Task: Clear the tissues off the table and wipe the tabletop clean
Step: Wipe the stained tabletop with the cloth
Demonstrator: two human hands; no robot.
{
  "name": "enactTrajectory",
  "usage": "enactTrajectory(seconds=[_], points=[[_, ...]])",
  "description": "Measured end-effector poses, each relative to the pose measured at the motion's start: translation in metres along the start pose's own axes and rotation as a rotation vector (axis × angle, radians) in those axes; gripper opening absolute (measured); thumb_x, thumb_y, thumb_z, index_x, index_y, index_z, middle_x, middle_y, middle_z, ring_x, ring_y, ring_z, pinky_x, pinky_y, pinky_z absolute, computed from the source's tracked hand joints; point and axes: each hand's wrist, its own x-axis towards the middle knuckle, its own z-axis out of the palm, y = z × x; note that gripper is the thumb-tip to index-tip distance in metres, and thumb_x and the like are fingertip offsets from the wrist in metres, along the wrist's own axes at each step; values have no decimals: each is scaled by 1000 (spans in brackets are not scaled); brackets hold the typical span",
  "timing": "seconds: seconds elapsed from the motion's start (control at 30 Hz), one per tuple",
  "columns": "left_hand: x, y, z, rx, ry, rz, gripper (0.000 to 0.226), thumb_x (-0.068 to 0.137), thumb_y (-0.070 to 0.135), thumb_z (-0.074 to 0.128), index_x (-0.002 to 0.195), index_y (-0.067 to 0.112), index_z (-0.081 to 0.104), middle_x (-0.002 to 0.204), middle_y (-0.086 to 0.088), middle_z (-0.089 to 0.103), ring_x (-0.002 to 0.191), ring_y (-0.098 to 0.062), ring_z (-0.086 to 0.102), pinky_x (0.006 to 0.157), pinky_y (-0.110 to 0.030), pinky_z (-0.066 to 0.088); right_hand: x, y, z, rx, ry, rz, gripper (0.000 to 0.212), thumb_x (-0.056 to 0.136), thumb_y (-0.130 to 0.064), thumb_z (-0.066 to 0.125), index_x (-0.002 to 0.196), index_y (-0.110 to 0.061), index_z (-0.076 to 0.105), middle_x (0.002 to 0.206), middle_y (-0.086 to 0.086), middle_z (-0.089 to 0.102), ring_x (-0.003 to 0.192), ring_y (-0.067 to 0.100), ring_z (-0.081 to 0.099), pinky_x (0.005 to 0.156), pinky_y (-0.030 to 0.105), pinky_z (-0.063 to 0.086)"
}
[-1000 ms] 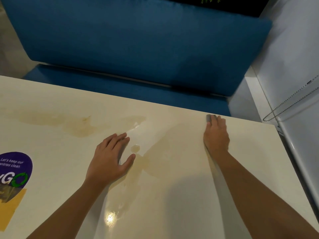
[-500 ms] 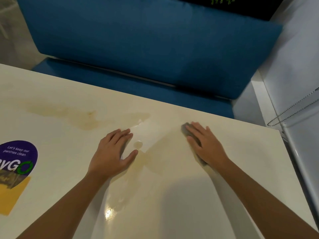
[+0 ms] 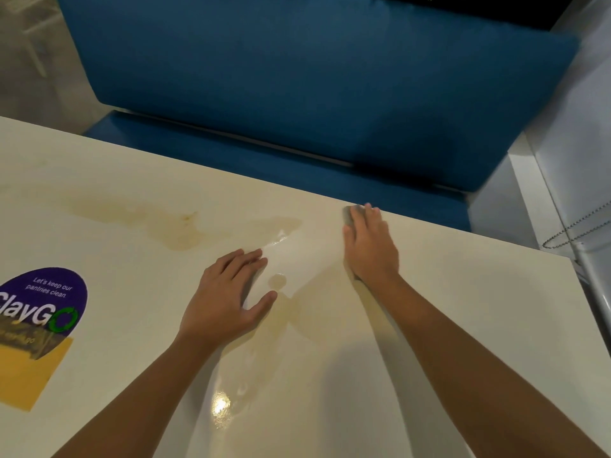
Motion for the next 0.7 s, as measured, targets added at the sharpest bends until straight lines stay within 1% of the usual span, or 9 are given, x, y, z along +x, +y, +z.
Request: enactTrajectory(seconds=[0.1,0.2,0.27,0.33,0.47,0.5,0.53,0.6,0.7], points=[[0,-1,0,-9,4,1,62,81,61,41,126,21,56,135,12,50,130,-12,36,105,-32,29,-23,-9,3,38,-49,-189,47,101,-32,24,147,-23,21,156,-4,16,144,14,7,115,25,7],[-1,1,-1,-8,10,-1,62,81,61,40,126,21,56,135,12,50,129,-11,36,105,-31,28,-36,11,-10,43,-118,-376,46,101,-34,29,146,-25,25,154,-7,22,143,10,11,113,22,4],[0,2,-1,-9,19,2,62,81,61,41,125,21,57,134,11,51,129,-11,35,104,-31,28,-35,32,-18,66,-136,-406,47,99,-39,29,144,-28,30,152,-9,26,142,7,14,113,22,2],[0,2,0,-14,23,1,61,81,61,41,125,21,57,134,11,51,129,-10,35,104,-29,27,-28,51,-22,94,-86,-324,47,97,-39,28,142,-28,34,151,-9,29,141,7,17,114,24,4],[0,1,1,-11,31,2,60,81,61,42,124,21,57,133,12,51,128,-11,36,103,-29,29,-2,48,-16,113,73,97,43,101,-27,27,143,-21,31,152,-2,25,142,14,16,112,31,19],[0,1,1,-10,32,2,60,81,60,42,124,21,57,133,12,51,128,-11,36,103,-29,29,3,39,-13,95,98,160,42,102,-24,25,143,-18,31,151,0,26,141,17,17,110,32,22],[0,1,1,-9,33,3,60,81,60,42,124,21,57,133,12,51,128,-11,36,103,-29,29,8,29,-9,74,108,183,41,102,-22,25,142,-16,31,149,3,27,139,20,19,108,32,24],[0,1,1,-6,34,5,60,81,60,42,124,21,57,133,12,51,128,-11,36,103,-30,30,12,8,-4,37,93,149,41,102,-21,24,142,-14,28,148,5,26,138,22,20,108,31,24],[1,2,0,-7,22,-9,62,81,62,40,126,23,55,135,13,49,130,-10,34,104,-31,29,6,-13,7,-47,37,-21,45,102,-23,21,146,-13,20,152,5,20,142,22,12,114,30,12]])
